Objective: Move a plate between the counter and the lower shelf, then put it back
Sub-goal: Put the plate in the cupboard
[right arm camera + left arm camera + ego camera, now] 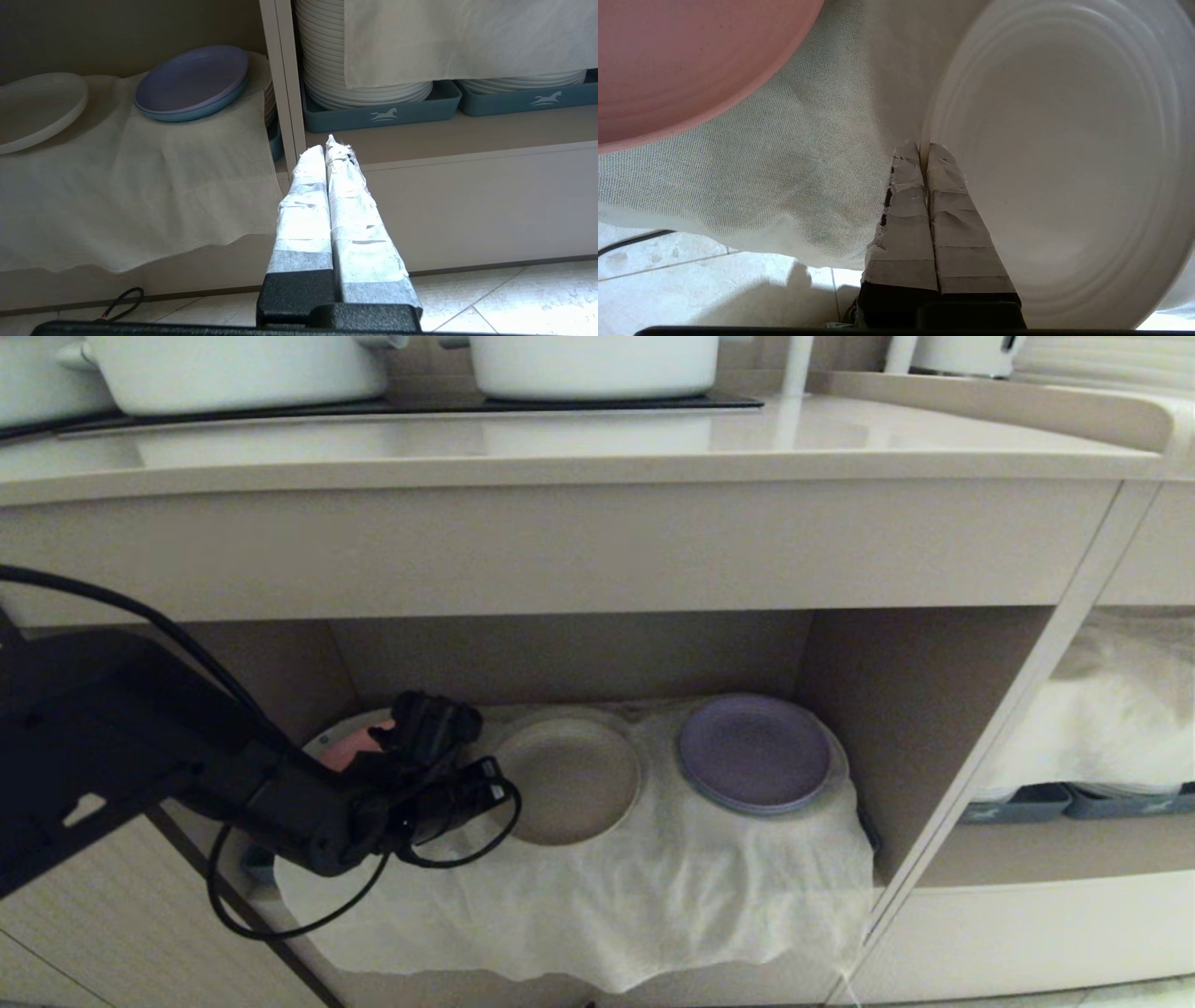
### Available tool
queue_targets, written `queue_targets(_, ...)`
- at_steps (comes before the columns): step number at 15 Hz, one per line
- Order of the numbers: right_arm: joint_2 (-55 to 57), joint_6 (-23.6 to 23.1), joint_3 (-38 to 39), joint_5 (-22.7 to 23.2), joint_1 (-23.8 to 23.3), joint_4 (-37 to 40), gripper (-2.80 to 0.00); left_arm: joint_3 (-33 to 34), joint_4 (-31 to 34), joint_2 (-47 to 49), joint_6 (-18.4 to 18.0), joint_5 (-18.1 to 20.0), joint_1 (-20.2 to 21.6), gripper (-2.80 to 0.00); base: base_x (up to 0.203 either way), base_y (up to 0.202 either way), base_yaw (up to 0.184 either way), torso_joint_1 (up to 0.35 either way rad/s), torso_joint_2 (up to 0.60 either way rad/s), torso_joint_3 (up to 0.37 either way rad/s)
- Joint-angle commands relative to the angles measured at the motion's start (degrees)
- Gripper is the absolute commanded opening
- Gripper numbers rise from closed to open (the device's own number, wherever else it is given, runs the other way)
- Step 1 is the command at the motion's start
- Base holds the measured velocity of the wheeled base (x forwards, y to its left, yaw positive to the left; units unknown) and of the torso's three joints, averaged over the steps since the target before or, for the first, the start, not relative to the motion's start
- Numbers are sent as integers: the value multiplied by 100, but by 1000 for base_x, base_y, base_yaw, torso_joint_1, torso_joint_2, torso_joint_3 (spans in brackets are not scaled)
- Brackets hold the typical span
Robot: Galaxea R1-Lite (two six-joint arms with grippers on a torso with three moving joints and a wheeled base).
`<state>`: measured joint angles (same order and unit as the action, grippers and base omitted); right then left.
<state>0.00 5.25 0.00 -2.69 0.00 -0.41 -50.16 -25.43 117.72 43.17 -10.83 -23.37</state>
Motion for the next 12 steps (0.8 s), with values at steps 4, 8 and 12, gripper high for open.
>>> queue_targets(4, 0, 2, 0, -4, 0, -2, -280, 7, -15, 5, 25, 1, -1, -280, 0, 0, 0, 0, 0, 0)
queue_targets(8, 0, 2, 0, -3, 0, -2, -280, 7, -15, 5, 25, 2, -1, -280, 0, 0, 0, 0, 0, 0)
queue_targets(12, 0, 2, 0, -3, 0, -2, -280, -2, -15, 49, 16, -7, -1, -280, 0, 0, 0, 0, 0, 0)
